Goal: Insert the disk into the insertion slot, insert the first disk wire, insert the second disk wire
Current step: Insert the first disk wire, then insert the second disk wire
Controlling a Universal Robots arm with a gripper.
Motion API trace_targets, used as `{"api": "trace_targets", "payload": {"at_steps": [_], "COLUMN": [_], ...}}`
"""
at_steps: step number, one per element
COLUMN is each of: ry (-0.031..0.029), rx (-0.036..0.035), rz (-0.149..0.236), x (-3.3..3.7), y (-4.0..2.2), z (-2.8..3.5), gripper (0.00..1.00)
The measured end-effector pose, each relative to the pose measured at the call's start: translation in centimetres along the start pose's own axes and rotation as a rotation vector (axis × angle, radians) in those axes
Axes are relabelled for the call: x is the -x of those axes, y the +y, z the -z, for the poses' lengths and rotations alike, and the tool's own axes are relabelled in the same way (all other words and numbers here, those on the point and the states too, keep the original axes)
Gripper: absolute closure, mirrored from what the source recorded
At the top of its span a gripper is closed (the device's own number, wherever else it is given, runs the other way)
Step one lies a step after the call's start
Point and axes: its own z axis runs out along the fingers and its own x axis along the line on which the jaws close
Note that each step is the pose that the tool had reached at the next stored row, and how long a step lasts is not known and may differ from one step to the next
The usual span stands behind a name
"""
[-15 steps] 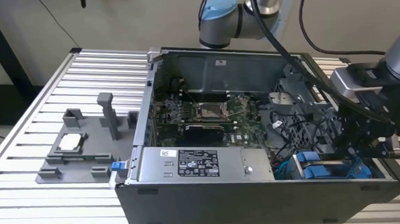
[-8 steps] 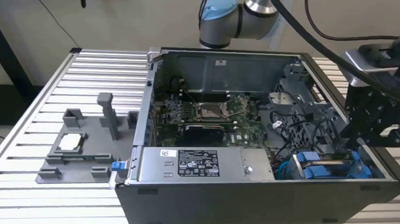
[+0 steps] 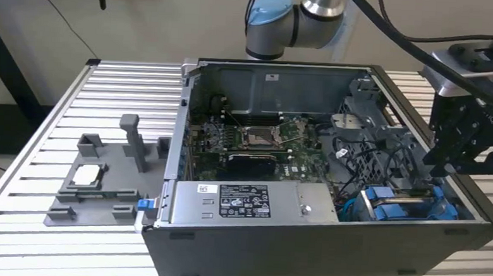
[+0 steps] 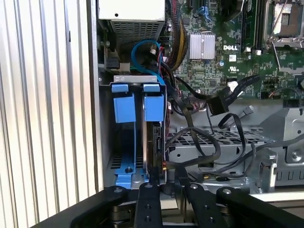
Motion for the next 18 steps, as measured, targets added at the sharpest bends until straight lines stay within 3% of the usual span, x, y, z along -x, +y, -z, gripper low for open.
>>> {"api": "trace_targets", "payload": {"at_steps": [6,18], "ry": [-0.0003,-0.0001], "rx": [0.0000,0.0000], "rz": [0.000,0.000], "x": [0.07,0.09], "y": [-0.05,-0.05], "z": [0.72,0.83], "gripper": [0.73,0.73]}}
